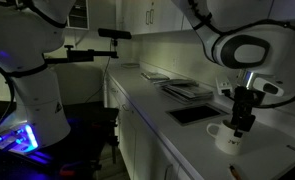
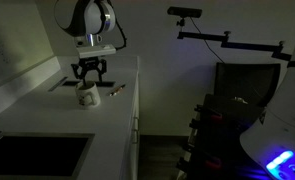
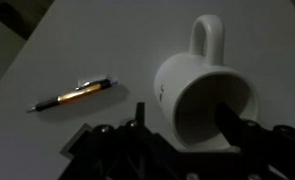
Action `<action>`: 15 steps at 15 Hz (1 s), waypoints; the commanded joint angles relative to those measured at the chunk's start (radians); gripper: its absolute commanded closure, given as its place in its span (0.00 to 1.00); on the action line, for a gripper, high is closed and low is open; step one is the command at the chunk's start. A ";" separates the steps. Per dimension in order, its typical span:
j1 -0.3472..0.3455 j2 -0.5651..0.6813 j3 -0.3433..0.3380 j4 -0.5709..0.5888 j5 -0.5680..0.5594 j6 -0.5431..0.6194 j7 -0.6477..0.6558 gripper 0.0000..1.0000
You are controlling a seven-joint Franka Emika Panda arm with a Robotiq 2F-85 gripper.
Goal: Move the white mug to the left side of the countertop
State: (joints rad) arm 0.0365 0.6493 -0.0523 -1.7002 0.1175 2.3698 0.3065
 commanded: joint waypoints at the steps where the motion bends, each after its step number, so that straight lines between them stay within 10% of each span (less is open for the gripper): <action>1: 0.011 0.052 -0.020 0.084 -0.012 -0.073 0.048 0.46; 7: 0.024 0.089 -0.022 0.100 -0.039 -0.095 0.022 0.99; 15: 0.027 0.040 0.000 0.041 -0.084 -0.057 -0.034 0.98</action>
State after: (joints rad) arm 0.0627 0.7293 -0.0609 -1.6266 0.0400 2.3149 0.3093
